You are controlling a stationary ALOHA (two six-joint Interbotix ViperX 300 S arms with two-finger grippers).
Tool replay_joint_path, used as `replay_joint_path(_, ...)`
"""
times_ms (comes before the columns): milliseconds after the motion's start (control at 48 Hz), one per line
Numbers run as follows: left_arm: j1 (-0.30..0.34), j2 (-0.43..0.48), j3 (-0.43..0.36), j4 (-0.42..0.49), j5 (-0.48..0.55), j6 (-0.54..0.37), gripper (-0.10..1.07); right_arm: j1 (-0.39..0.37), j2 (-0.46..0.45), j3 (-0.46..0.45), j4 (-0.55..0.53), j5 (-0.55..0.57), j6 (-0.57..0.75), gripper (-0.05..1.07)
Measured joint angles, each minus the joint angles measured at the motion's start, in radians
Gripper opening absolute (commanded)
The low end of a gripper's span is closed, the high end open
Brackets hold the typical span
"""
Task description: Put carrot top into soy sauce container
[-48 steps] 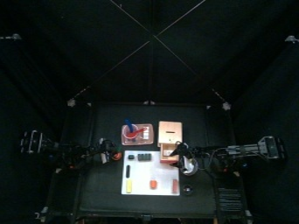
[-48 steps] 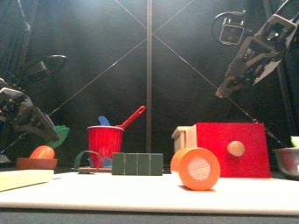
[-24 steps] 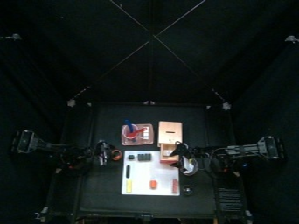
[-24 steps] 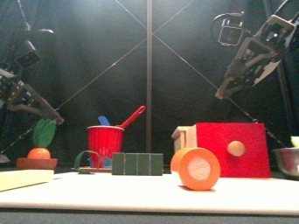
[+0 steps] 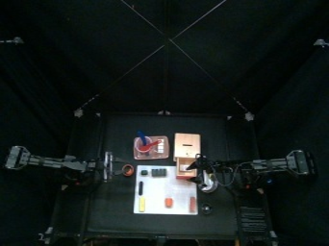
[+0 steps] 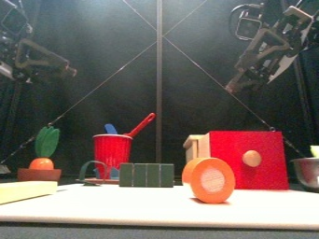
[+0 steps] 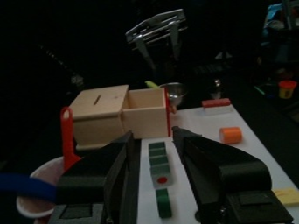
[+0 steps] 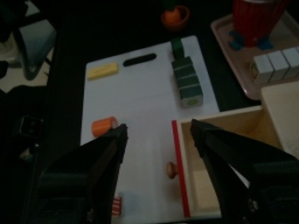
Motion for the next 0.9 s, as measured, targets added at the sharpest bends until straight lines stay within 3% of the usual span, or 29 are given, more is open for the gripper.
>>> replay_joint_path(312, -0.054, 0.081, -0.123, -0.055, 0.083, -0.06, 0.8, 0.041, -0.011, 0.014, -0.048, -0.166, -0.002, 0.92)
replay_joint_path(479, -0.078, 0.101, -0.126, -0.058, 0.084, -0.061, 0.8, 0.055, 0.006, 0.026, -0.051, -0.221, -0.002, 0.92)
replay_joint_path(896, -0.077, 0.107, -0.114, -0.06, 0.084, -0.06, 0.8, 0.057, 0.02, 0.025, -0.052, -0.233, -0.002, 0.92)
